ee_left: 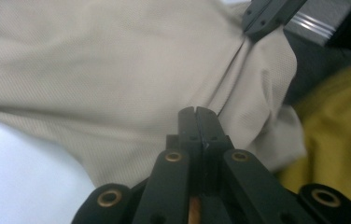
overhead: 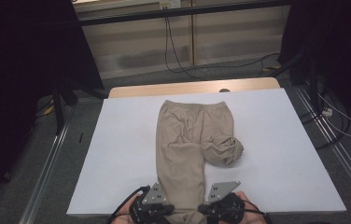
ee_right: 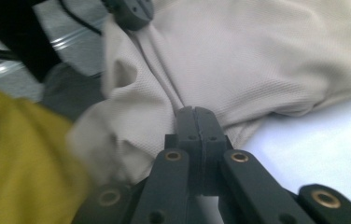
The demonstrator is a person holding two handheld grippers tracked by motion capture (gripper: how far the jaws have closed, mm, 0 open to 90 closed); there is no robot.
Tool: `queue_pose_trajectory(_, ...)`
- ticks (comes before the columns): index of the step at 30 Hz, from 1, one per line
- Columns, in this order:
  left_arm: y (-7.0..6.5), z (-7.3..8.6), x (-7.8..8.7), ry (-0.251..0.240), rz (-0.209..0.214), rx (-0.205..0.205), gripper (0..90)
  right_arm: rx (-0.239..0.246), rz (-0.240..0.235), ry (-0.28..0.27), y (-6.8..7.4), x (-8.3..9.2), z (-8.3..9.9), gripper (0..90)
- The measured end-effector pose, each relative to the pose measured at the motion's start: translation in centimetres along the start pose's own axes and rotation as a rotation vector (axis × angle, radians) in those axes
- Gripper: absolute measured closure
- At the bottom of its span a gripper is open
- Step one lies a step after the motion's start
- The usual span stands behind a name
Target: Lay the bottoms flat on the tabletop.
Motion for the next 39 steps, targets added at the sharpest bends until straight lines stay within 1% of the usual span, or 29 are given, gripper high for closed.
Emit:
queue_pose_trajectory(2,-0.8,0.5,0.2,0.015,0.016,-0.009,90.0,0.005,-0.035,0.011,1.3,0.0,0.6,90.0)
queue_pose_trajectory(3,-1.0,0.7,0.3,0.014,0.02,-0.013,90.0,0.012,-0.04,0.021,1.7,0.0,0.9,89.9)
queue_pose_trajectory(4,-0.9,0.6,0.5,-0.003,0.016,-0.007,90.0,0.023,-0.04,0.019,2.0,-0.1,1.0,89.1)
queue_pose_trajectory(5,-0.6,0.5,0.7,-0.013,0.012,0.001,88.9,0.025,-0.033,0.011,2.0,0.0,0.8,85.7)
queue_pose_trajectory(6,-0.2,0.3,0.8,-0.027,0.009,0.015,86.4,0.021,-0.025,-0.001,1.7,0.1,0.5,77.3)
queue_pose_trajectory(7,0.2,0.1,0.9,-0.051,0.006,0.024,84.2,0.007,-0.01,-0.017,1.1,0.3,0.2,72.1)
queue_pose_trajectory(8,0.7,-0.2,1.0,-0.073,-0.002,0.033,81.7,-0.008,0.001,-0.038,0.5,0.5,-0.2,69.4)
queue_pose_trajectory(9,1.3,-0.3,1.0,-0.081,-0.021,0.044,78.9,-0.016,0.013,-0.057,-0.2,0.6,-0.6,66.3)
queue_pose_trajectory(10,1.9,-0.4,0.9,-0.084,-0.045,0.045,75.7,-0.024,0.041,-0.075,-0.9,0.7,-1.1,62.7)
queue_pose_trajectory(12,3.2,-0.5,0.6,-0.073,-0.098,0.026,74.0,-0.02,0.095,-0.104,-2.4,0.8,-1.9,58.6)
queue_pose_trajectory(13,3.8,-0.6,0.4,-0.068,-0.129,0.017,71.7,-0.007,0.119,-0.104,-3.0,0.6,-2.2,57.4)
queue_pose_trajectory(14,4.3,-0.5,0.1,-0.056,-0.142,0.008,70.1,0.002,0.137,-0.101,-3.4,0.3,-2.4,56.5)
queue_pose_trajectory(16,4.9,-0.1,-0.3,-0.026,-0.146,0.023,72.2,0.011,0.147,-0.083,-3.8,-0.5,-2.4,57.5)
queue_pose_trajectory(17,5.0,0.0,-0.2,-0.031,-0.141,0.042,76.4,0.023,0.164,-0.057,-3.9,-0.9,-2.1,62.4)
queue_pose_trajectory(18,5.0,0.1,0.0,-0.023,-0.127,0.066,87.7,0.026,0.172,-0.044,-3.9,-1.1,-1.8,68.9)
queue_pose_trajectory(19,5.0,0.3,0.2,-0.014,-0.129,0.093,90.0,0.023,0.163,-0.052,-3.7,-1.0,-1.7,82.4)
queue_pose_trajectory(20,5.0,0.5,0.4,-0.011,-0.125,0.106,90.0,0.023,0.153,-0.043,-3.4,-0.9,-1.6,87.9)
queue_pose_trajectory(22,4.9,0.8,0.7,-0.005,-0.118,0.111,90.0,0.012,0.132,-0.036,-3.0,-0.7,-1.4,89.1)
queue_pose_trajectory(24,4.8,1.0,0.9,-0.008,-0.111,0.11,90.0,0.007,0.118,-0.034,-2.6,-0.6,-1.2,89.4)
queue_pose_trajectory(26,4.8,1.1,1.0,-0.008,-0.115,0.111,90.0,-0.003,0.086,-0.033,-2.0,-0.5,-0.9,89.4)
queue_pose_trajectory(28,4.8,1.2,1.0,-0.007,-0.106,0.109,90.0,-0.004,0.086,-0.035,-1.6,-0.3,-0.7,89.2)
queue_pose_trajectory(29,4.9,1.2,1.1,-0.006,-0.112,0.111,90.0,-0.014,0.079,-0.034,-1.5,-0.3,-0.6,88.7)
queue_pose_trajectory(31,5.0,1.3,1.1,-0.012,-0.107,0.115,90.0,-0.021,0.067,-0.037,-1.4,-0.2,-0.5,85.3)
queue_pose_trajectory(32,5.1,1.2,1.2,-0.025,-0.109,0.117,90.0,-0.027,0.059,-0.039,-1.4,-0.2,-0.5,80.9)
queue_pose_trajectory(33,5.1,1.1,1.2,-0.034,-0.107,0.125,89.2,-0.033,0.056,-0.044,-1.5,-0.1,-0.5,75.0)
queue_pose_trajectory(34,5.2,1.1,1.3,-0.045,-0.101,0.137,84.1,-0.037,0.066,-0.047,-1.8,0.0,-0.5,70.6)
queue_pose_trajectory(36,5.2,0.7,1.4,-0.074,-0.09,0.156,80.9,-0.047,0.091,-0.068,-2.6,0.5,-0.8,64.4)
queue_pose_trajectory(37,5.4,0.5,1.4,-0.084,-0.103,0.155,77.3,-0.065,0.105,-0.085,-3.2,0.9,-1.0,61.0)
queue_pose_trajectory(39,5.7,0.3,1.4,-0.095,-0.138,0.151,63.7,-0.106,0.135,-0.127,-4.6,1.8,-1.4,61.6)
Point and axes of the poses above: each handheld gripper's, and its own axes: x roughly backward along the jaws, z roughly out of its underside, y roughly to its left, the point moved 8 cm from there along -x, roughly forward along the jaws, and after that the axes turned 3 degrees about -x, right-handed, at the moved point
